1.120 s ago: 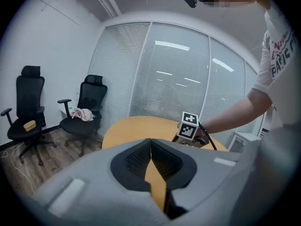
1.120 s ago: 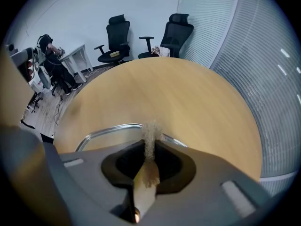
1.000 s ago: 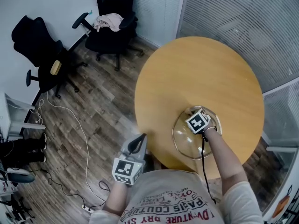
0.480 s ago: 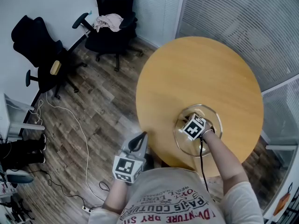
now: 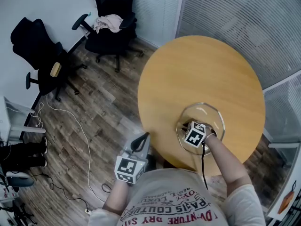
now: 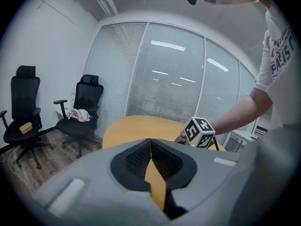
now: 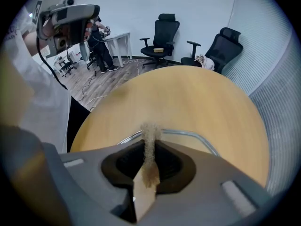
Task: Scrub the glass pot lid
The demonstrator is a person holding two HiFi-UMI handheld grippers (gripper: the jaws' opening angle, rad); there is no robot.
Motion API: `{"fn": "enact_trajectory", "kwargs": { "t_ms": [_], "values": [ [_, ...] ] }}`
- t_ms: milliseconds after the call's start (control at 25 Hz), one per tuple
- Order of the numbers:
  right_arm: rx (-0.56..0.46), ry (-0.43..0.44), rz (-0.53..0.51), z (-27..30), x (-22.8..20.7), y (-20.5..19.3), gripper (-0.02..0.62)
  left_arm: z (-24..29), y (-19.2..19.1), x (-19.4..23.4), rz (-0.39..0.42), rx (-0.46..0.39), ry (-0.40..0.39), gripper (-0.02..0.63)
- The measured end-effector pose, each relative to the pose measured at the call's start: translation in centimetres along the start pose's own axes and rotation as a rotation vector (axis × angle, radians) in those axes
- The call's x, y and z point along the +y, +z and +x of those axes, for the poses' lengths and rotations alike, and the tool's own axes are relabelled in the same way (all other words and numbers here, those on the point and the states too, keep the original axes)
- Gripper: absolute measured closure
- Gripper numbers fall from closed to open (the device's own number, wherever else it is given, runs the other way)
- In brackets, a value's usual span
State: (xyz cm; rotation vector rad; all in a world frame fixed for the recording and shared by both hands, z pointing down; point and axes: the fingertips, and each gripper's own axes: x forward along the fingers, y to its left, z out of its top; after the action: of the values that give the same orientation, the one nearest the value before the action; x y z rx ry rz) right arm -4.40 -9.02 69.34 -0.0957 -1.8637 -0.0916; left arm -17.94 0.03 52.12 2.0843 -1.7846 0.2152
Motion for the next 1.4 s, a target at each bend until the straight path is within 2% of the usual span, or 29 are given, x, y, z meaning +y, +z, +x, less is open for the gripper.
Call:
{"fn": "enact_trajectory", "kwargs": {
  "t_ms": [200, 440, 640, 920, 1160, 1400],
  "values": [
    [0.014, 0.011, -0.169, 0.3, 2.5, -0.9, 0.529, -0.3, -0.4, 0.2, 0.004, 0.011, -0.013, 0.598],
    [0.025, 0.118, -0.159, -0.3, 5.5, -2.2, 0.529, 0.1, -0.7, -0.3, -0.008, 0.030, -0.034, 0.598],
    [0.023, 0.147, -0.156, -0.6, 6.7, -3.2, 0.529, 0.5, -1.7, -1.4, 0.004, 0.055, -0.067, 0.598],
    [0.010, 0.175, -0.083, -0.8, 8.7, -4.2, 0.529, 0.8, -2.0, -2.2, 0.024, 0.079, -0.103, 0.598],
    [0.007, 0.213, 0.042, -1.7, 11.1, -5.6, 0.529, 1.4, -1.7, -4.0, 0.045, 0.091, -0.152, 0.598],
    [-0.052, 0.157, 0.143, -3.1, 12.4, -5.8, 0.529, 2.0, -1.3, -6.0, 0.082, 0.093, -0.204, 0.598]
  ]
}}
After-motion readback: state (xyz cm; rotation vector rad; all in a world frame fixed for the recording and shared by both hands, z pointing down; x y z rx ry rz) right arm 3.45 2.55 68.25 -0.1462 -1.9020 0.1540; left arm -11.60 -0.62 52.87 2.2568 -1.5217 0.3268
